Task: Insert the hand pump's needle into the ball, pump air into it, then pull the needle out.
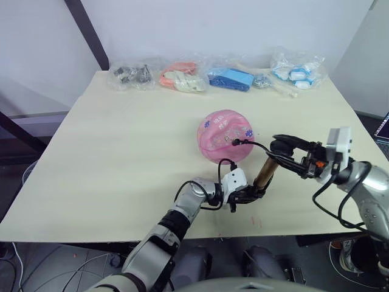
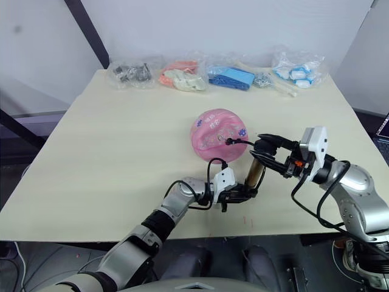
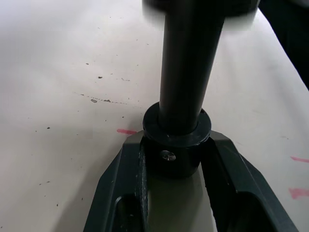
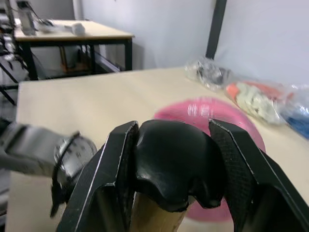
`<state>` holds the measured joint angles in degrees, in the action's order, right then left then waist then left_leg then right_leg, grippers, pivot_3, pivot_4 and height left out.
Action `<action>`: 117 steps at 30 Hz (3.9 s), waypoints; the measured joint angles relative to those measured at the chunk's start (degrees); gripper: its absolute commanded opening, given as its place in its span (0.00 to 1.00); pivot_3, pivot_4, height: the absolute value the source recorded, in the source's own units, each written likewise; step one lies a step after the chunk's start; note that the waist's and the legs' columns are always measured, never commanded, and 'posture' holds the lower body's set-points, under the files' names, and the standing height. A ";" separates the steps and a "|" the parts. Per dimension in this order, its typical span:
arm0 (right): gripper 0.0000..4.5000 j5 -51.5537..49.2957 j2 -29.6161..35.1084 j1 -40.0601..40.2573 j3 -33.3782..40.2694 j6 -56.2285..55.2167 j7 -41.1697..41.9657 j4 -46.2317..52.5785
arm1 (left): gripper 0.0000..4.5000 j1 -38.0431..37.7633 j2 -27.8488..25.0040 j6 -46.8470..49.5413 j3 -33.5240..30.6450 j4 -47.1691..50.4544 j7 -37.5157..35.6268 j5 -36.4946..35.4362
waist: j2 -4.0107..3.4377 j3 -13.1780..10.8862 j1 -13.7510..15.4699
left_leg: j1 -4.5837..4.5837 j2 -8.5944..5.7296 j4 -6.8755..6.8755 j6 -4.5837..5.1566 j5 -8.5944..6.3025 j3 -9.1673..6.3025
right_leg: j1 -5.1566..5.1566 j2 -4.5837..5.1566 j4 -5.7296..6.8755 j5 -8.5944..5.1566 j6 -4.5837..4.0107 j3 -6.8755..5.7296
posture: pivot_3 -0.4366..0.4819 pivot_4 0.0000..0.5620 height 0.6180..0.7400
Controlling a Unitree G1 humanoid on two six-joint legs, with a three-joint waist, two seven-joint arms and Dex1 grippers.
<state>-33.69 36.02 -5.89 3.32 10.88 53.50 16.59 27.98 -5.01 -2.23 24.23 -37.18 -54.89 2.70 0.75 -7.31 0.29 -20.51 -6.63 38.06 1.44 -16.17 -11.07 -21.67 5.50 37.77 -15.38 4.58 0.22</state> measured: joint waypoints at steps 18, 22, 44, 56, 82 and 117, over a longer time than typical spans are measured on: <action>0.42 -17.65 6.18 -10.85 11.71 15.28 -0.84 4.70 | 0.24 0.45 0.42 -1.01 -0.37 -0.20 -1.70 -1.19 | -0.17 -0.75 0.55 | -0.49 -0.15 -0.07 0.06 -0.03 0.00 | -0.43 0.32 -0.10 0.15 -0.25 0.31 | 0.48 0.27 1.00; 0.42 -9.49 3.16 -6.51 6.01 9.16 -0.49 5.60 | 0.24 0.60 0.41 -1.05 -0.52 -0.63 -1.20 -0.90 | -0.19 -0.72 0.43 | -0.23 -0.15 -0.09 0.07 -0.04 0.21 | -0.33 0.22 -0.06 0.04 -0.03 0.33 | 0.48 0.27 1.00; 0.42 -9.39 3.87 -8.78 4.74 11.31 1.15 4.44 | 0.24 1.48 0.87 -2.17 -1.68 -2.68 -4.03 -2.27 | -0.13 -0.85 0.58 | -0.49 -0.12 -0.28 0.06 -0.03 0.23 | -0.65 0.03 -0.12 0.19 -0.21 0.56 | 0.48 0.27 1.00; 0.42 -14.85 2.32 -10.52 9.48 13.74 0.08 5.17 | 0.24 1.41 0.91 -2.42 -1.85 -2.68 -4.05 -2.44 | -0.01 -0.96 0.60 | -0.65 -0.15 -0.27 0.06 -0.03 0.26 | -0.83 0.10 -0.08 0.19 -0.21 0.56 | 0.48 0.27 1.00; 0.42 -11.18 5.45 -7.15 7.22 10.57 3.37 2.60 | 0.24 1.39 0.88 -3.22 -1.82 -2.79 -3.81 -2.22 | -0.14 -1.07 0.61 | -0.57 -0.15 -0.30 0.06 -0.03 0.35 | -0.82 0.08 -0.07 0.19 -0.20 0.64 | 0.48 0.27 1.00; 0.42 1.13 -1.89 -1.88 -0.85 2.13 1.76 0.02 | 0.24 1.20 0.64 -3.25 -1.82 -2.74 -3.57 -2.03 | 0.07 -1.01 0.51 | -0.35 -0.13 -0.33 0.06 -0.03 0.45 | -0.78 0.06 -0.02 0.19 -0.18 0.73 | 0.48 0.27 1.00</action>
<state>-32.57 34.12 -7.77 2.47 13.01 55.25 16.62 29.18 -4.36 -5.47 22.41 -39.92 -58.46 0.67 0.82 -8.32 0.80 -20.86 -6.76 37.73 1.50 -16.20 -10.62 -22.45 5.56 37.75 -15.19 4.40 0.95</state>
